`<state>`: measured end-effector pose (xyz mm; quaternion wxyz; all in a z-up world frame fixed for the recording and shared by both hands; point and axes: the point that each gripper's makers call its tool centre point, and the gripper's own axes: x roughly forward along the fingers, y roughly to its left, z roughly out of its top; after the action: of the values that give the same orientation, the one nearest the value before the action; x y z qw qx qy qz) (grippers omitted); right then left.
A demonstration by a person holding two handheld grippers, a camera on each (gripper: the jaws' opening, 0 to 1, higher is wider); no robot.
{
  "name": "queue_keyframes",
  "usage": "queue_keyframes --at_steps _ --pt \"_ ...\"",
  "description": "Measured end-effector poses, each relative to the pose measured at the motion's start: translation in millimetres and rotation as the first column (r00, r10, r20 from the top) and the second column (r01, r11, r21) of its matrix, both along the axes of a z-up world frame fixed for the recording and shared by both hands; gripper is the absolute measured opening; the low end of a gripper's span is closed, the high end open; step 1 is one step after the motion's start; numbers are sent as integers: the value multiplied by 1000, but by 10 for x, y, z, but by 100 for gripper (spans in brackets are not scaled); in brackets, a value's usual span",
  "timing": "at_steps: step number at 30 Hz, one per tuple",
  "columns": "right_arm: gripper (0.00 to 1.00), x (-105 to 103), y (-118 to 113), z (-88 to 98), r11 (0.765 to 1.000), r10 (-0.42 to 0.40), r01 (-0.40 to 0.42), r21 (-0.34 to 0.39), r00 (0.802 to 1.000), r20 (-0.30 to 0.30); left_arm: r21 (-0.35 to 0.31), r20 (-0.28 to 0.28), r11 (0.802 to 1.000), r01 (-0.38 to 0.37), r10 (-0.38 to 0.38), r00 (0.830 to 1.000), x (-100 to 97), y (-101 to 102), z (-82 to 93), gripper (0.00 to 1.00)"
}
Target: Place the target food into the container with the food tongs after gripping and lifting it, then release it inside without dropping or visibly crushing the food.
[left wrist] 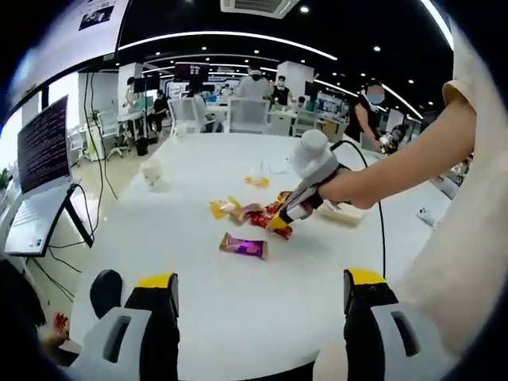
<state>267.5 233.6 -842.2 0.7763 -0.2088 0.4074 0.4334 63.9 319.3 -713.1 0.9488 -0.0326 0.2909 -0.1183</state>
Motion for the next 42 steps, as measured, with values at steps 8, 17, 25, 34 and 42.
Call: queue_keyframes --at_steps 8,17,25,34,42 --pt "24 -17 -11 -14 999 34 -34 -9 999 11 -2 -4 1000 -7 7 1000 -23 11 -13 85" --pt "21 -76 -37 -3 1000 21 -21 13 1000 -4 1 -5 1000 -8 8 1000 -45 36 -17 84" --pt "22 -44 -78 179 997 -15 15 82 1000 1 -14 10 1000 -23 23 1000 -40 66 14 82" --pt "22 -43 -118 316 973 -112 119 198 993 -44 4 10 1000 4 -4 1000 -13 28 39 83" --pt "22 -3 -148 597 927 -188 206 314 978 -88 3 12 1000 1 -1 1000 7 7 48 81"
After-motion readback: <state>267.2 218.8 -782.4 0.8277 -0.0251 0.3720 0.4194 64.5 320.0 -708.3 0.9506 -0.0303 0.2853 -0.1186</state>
